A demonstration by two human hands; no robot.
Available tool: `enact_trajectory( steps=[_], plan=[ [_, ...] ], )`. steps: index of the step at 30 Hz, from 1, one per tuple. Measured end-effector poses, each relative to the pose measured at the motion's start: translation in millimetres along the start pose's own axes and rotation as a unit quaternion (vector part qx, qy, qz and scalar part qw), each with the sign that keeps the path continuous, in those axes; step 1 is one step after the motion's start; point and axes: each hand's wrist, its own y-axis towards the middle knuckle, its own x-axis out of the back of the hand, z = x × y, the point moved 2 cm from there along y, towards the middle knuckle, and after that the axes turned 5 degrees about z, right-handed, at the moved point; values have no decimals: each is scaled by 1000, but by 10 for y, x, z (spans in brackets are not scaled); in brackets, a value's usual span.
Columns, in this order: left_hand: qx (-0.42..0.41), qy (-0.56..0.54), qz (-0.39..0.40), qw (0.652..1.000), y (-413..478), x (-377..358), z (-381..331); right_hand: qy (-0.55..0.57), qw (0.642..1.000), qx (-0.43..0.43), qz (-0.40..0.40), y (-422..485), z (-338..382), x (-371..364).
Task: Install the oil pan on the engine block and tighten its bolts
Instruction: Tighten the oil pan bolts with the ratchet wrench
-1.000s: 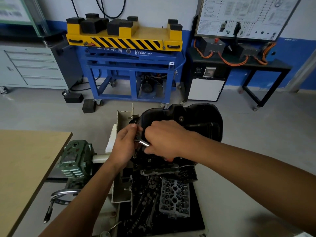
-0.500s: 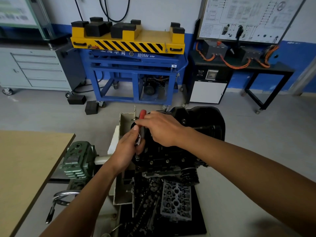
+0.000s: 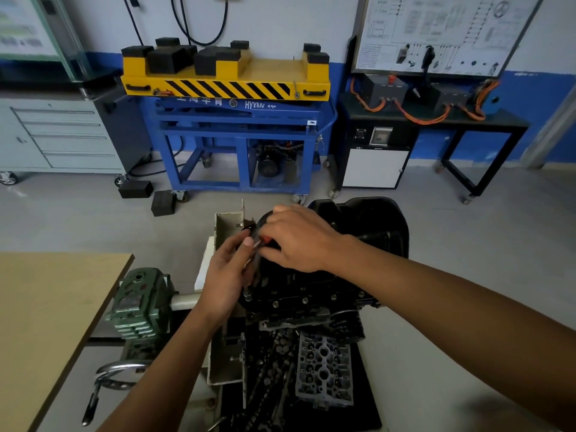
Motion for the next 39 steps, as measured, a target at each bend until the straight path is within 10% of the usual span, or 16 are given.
enact_trajectory(
  steps=[8, 18, 39],
  plan=[
    [-7, -7, -128, 992, 60, -36, 7, 85, 996, 8, 30, -234, 440, 181],
    [2, 12, -34, 999, 68, -72, -23, 86, 987, -16, 136, -221, 470, 334],
    [21, 9, 103, 994, 5, -13, -94, -17, 998, -3, 60, 83, 86, 104]
  ],
)
